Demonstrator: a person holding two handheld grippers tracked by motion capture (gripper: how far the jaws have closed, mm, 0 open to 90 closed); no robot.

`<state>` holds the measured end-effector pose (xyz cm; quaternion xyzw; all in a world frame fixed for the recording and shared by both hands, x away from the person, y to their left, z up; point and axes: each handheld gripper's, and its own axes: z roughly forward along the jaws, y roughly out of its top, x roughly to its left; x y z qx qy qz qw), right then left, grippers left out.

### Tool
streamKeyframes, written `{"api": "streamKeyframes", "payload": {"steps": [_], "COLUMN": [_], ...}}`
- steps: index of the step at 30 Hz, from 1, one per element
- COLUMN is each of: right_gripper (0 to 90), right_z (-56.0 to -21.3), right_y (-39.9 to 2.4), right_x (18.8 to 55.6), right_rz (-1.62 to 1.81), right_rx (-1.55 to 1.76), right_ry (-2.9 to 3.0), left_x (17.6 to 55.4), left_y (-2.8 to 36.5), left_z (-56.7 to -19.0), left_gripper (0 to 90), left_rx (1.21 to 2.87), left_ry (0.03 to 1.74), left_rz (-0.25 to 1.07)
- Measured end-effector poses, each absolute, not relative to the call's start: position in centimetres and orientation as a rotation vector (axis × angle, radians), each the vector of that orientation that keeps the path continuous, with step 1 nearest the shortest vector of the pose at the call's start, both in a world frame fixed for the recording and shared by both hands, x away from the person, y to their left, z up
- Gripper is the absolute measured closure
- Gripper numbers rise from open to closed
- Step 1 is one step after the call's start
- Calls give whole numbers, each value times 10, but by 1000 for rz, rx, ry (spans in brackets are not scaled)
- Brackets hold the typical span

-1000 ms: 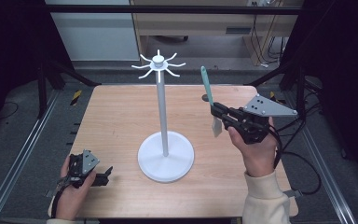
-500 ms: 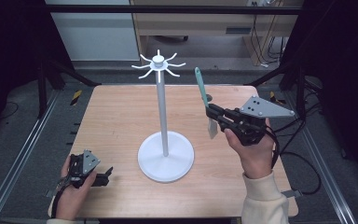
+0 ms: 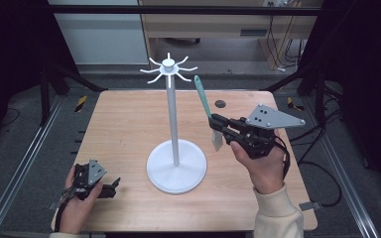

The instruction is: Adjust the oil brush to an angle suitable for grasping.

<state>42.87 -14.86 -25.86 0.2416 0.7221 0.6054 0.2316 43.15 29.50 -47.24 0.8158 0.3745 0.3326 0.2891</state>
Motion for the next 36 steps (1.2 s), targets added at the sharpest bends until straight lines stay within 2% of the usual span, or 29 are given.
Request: {"api": "streamKeyframes", "payload": {"steps": [36], "right_gripper": [823], "right_z": [-258], "right_y": [-138], "right_x": [430], "right_rz": [1674], "right_rx": [668], "right_ry": [2006], "left_x": [432], "left_y": [294], "left_z": [-473], "left_gripper": [21], "left_rx": [2188], "left_ry": [995], "left_rz": [880]}}
